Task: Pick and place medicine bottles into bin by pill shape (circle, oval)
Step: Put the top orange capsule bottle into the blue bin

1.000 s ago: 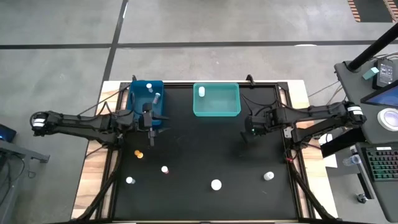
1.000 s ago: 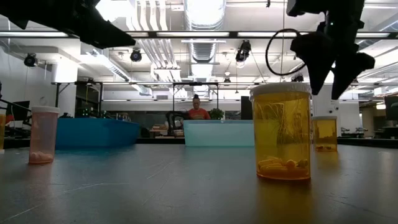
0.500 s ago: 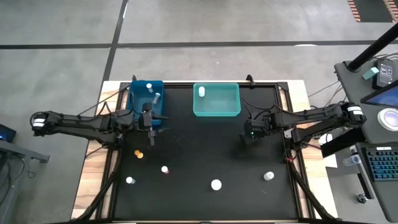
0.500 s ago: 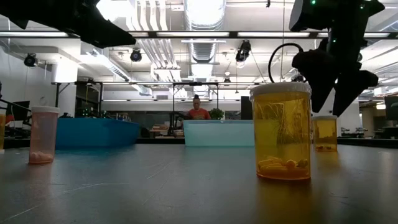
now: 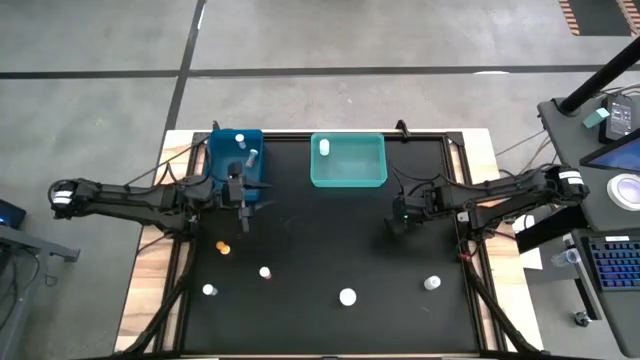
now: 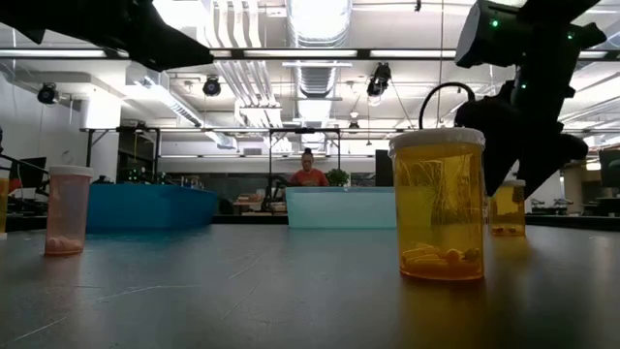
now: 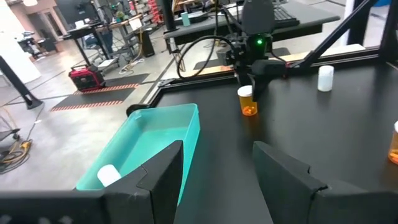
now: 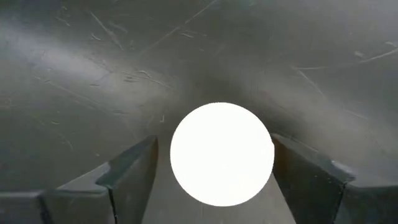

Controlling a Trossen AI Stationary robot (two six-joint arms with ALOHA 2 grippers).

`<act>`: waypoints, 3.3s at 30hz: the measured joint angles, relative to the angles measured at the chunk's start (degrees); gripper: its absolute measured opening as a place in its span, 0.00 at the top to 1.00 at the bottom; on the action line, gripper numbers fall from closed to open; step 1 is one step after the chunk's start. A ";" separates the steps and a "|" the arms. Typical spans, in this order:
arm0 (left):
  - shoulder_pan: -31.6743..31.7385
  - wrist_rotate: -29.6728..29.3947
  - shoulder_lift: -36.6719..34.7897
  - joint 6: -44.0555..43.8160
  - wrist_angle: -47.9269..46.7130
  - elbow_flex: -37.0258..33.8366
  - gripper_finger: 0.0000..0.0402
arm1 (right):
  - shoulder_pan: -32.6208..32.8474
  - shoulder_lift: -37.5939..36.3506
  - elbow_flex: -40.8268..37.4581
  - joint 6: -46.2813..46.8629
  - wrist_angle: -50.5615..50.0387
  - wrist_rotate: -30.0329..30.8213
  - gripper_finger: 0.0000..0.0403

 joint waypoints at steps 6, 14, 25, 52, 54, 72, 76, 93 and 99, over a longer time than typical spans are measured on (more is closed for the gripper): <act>0.00 -0.77 -0.12 0.00 0.01 0.00 0.56 | 0.00 0.00 -0.91 -0.02 0.74 0.35 0.35; 0.00 -0.77 -0.12 0.00 0.00 0.00 0.56 | 0.00 0.00 -0.91 -0.02 1.93 1.11 0.48; 0.00 -0.77 0.01 -1.40 -0.01 0.00 0.56 | -0.02 -0.07 2.31 -2.48 2.20 1.83 0.50; -0.02 -0.76 8.10 -4.85 4.13 0.04 0.56 | -1.81 17.22 28.77 -39.29 24.98 2.47 0.50; -0.02 -0.76 8.13 -6.33 4.40 0.04 0.56 | -1.81 19.85 32.50 -41.84 22.48 2.46 0.50; -0.01 1.59 16.28 -13.38 6.83 0.04 0.43 | -1.90 32.49 47.51 -53.26 19.41 -5.05 0.50; 0.00 1.64 20.11 -13.44 9.95 0.02 0.32 | -1.90 33.13 48.48 -54.08 19.42 -5.11 0.50; 0.04 2.66 36.83 -13.42 33.06 0.02 0.29 | -1.91 33.33 48.67 -54.93 19.44 -8.04 0.50; 0.04 2.73 37.65 -13.42 33.00 0.02 0.39 | -1.90 33.33 48.67 -55.41 19.44 -8.04 0.50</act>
